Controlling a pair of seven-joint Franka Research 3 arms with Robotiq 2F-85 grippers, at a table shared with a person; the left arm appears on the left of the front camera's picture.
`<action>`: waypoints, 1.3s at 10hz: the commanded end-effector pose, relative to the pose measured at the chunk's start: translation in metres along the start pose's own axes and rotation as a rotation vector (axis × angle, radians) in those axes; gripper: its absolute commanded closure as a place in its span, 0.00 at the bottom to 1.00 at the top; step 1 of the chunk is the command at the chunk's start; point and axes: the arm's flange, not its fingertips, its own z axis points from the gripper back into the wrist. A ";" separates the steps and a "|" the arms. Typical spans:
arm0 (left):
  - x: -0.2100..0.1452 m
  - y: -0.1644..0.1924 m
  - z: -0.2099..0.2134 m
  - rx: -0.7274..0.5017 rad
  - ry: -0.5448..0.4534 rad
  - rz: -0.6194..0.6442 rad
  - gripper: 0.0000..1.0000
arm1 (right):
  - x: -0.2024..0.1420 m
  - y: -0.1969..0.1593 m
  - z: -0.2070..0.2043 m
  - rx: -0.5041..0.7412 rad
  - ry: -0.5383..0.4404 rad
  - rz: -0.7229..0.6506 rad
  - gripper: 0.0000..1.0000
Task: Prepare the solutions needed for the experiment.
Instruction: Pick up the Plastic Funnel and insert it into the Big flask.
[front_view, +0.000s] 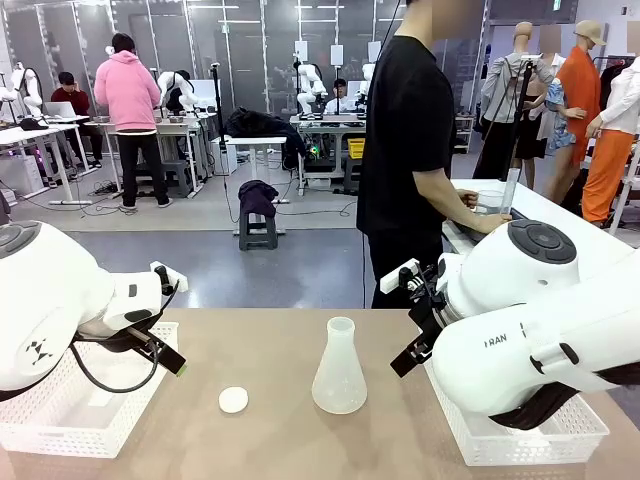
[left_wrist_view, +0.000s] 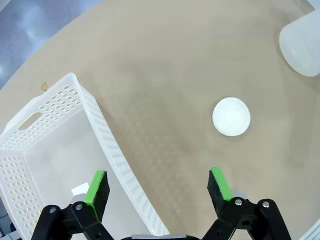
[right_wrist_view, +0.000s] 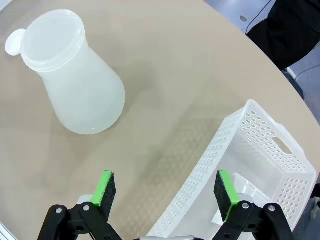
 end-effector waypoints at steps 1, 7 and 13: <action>0.000 0.000 0.000 0.000 0.000 0.000 0.00 | 0.000 0.000 0.000 0.001 0.000 -0.003 0.00; 0.000 0.000 0.000 0.000 0.000 0.000 0.00 | 0.000 0.000 0.000 0.001 0.000 -0.003 0.00; 0.000 0.000 0.000 0.000 0.000 0.000 0.00 | 0.000 0.000 0.000 0.001 0.000 -0.003 0.00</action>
